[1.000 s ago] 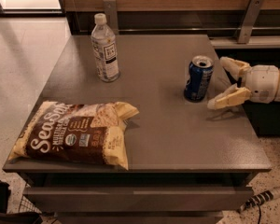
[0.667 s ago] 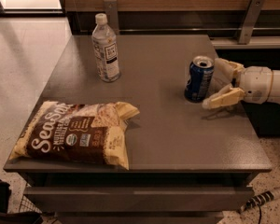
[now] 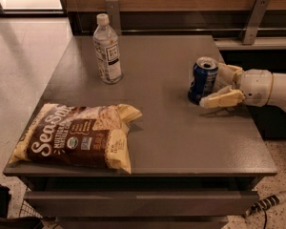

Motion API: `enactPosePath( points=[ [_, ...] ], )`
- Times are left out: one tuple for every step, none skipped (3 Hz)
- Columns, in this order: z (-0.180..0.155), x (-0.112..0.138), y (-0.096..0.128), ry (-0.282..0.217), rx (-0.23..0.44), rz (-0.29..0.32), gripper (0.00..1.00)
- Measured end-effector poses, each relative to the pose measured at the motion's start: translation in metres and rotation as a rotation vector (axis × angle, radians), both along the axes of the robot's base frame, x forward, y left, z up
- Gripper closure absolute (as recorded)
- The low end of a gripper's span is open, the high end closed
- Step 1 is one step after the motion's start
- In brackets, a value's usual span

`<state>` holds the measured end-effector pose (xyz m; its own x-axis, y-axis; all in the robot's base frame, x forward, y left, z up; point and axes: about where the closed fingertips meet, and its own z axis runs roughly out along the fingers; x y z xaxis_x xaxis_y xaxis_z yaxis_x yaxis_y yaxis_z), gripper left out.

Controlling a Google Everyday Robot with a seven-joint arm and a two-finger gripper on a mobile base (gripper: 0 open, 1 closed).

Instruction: Knock pepsi can over

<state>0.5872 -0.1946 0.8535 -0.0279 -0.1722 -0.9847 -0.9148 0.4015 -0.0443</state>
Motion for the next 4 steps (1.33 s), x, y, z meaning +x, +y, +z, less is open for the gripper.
enactPosePath(
  points=[
    [0.0002,0.0003,0.0026,0.0,0.001,0.005,0.38],
    [0.0003,0.0006,0.0054,0.0,0.001,0.009,0.61],
    [0.0004,0.0009,0.0081,0.0,0.002,0.014,0.84],
    [0.0005,0.0012,0.0108,0.0,0.003,0.019,1.0]
  ],
)
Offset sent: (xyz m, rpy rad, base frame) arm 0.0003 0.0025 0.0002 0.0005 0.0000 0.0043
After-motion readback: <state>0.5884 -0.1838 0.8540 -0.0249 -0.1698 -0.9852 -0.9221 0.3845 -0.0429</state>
